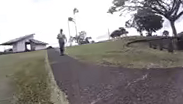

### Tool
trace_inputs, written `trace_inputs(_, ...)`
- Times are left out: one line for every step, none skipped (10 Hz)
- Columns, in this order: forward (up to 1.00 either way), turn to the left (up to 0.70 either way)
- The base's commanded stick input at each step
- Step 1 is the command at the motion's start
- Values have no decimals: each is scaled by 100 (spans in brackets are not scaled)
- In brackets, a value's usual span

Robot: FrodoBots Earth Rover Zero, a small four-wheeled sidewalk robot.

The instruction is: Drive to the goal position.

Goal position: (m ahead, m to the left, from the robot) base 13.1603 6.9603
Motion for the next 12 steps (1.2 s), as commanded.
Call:
trace_inputs(69,34)
trace_inputs(69,34)
trace_inputs(69,34)
trace_inputs(68,34)
trace_inputs(69,34)
trace_inputs(69,13)
trace_inputs(69,2)
trace_inputs(69,0)
trace_inputs(69,0)
trace_inputs(69,0)
trace_inputs(68,0)
trace_inputs(69,1)
